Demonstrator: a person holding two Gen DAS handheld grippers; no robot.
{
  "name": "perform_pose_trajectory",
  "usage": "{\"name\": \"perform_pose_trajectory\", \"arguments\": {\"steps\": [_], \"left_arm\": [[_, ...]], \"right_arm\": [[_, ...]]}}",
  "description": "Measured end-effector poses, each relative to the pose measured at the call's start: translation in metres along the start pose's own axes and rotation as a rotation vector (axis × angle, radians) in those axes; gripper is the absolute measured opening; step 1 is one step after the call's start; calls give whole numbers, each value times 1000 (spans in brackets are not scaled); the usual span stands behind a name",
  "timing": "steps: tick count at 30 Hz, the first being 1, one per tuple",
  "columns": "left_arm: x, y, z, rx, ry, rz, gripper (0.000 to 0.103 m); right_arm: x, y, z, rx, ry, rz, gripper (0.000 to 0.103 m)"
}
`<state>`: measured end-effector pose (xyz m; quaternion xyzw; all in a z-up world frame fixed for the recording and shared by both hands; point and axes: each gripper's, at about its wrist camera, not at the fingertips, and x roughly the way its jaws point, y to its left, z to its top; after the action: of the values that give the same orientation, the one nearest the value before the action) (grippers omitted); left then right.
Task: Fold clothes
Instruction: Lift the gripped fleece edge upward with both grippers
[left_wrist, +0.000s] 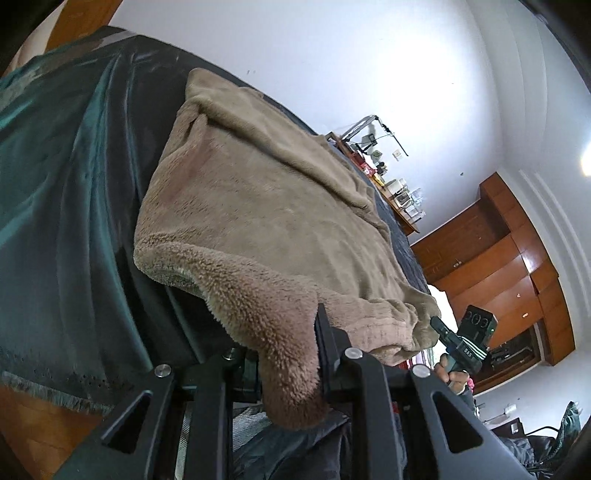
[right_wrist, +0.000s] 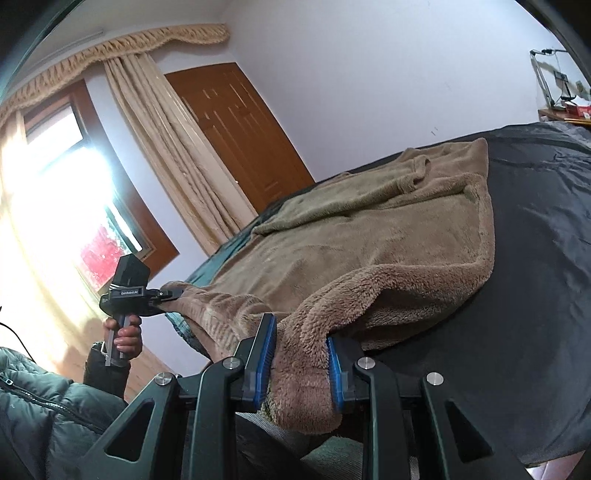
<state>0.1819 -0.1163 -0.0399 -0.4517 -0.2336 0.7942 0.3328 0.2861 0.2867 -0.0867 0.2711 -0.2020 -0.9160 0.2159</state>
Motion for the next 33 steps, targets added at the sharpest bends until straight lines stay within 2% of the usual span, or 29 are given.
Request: {"name": "perform_pose_trajectory", "arguments": {"steps": [2, 4, 6, 9, 14, 18, 23, 26, 30, 33], "left_arm": [[3, 3, -2, -7, 8, 8, 24], [5, 5, -4, -15, 12, 23, 31], [8, 8, -5, -22, 17, 39, 43], [10, 12, -5, -24, 21, 37, 49], [14, 14, -4, -26, 24, 29, 48], [13, 9, -2, -14, 16, 28, 38], [9, 0, 5, 8, -12, 34, 25], [5, -4, 11, 17, -38, 32, 22], [-4, -13, 24, 37, -82, 37, 22], [-11, -25, 36, 63, -115, 45, 22]], "right_arm": [[1, -1, -2, -2, 12, -13, 27], [3, -2, -4, -1, 26, -21, 27], [4, -4, -7, 4, 40, -21, 27], [6, -6, -9, 10, 59, -21, 28], [19, -10, -13, 11, 125, -36, 28], [20, -2, -17, -54, 139, -41, 28], [5, 2, -9, -82, 42, 37, 28], [-4, 4, -1, -87, -24, 49, 28], [-15, 9, 11, -123, -104, 3, 28], [-21, 16, 28, -159, -163, -72, 28]]}}
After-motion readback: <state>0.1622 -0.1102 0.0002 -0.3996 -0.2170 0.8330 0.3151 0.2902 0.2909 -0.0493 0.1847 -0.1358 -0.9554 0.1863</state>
